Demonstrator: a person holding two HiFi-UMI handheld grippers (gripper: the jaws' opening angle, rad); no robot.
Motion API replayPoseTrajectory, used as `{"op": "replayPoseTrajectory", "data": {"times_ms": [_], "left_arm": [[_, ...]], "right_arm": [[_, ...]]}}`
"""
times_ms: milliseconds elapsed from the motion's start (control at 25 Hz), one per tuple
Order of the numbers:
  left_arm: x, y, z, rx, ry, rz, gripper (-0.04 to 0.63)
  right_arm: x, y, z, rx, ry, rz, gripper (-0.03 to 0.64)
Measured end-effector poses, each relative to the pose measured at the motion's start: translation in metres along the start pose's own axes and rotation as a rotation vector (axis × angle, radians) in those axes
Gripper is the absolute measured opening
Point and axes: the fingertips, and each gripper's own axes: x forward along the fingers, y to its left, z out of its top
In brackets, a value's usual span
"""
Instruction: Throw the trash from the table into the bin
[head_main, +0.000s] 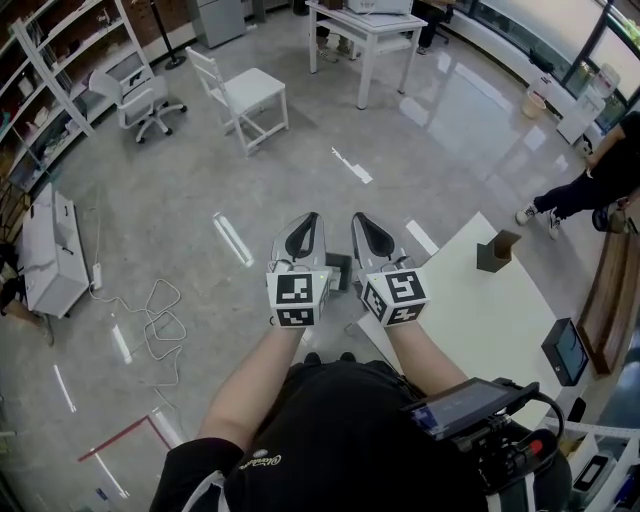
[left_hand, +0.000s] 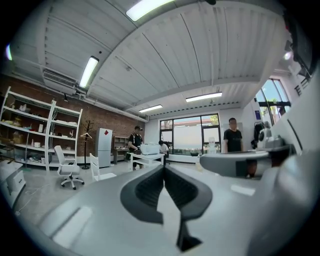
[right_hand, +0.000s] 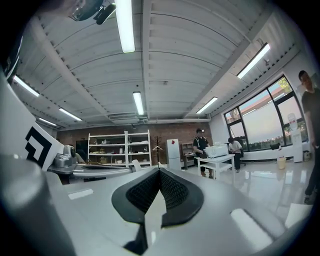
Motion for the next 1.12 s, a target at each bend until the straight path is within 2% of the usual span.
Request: {"op": "replayPoseTrajectory", "data": {"times_ms": [1120], "left_arm": [[-0.013, -0.005, -0.001, -0.021, 0.008, 0.015, 0.009]], "right_arm": [[-0.007, 0.014, 0.001, -0.02, -0.002, 0.029, 0.0]]}}
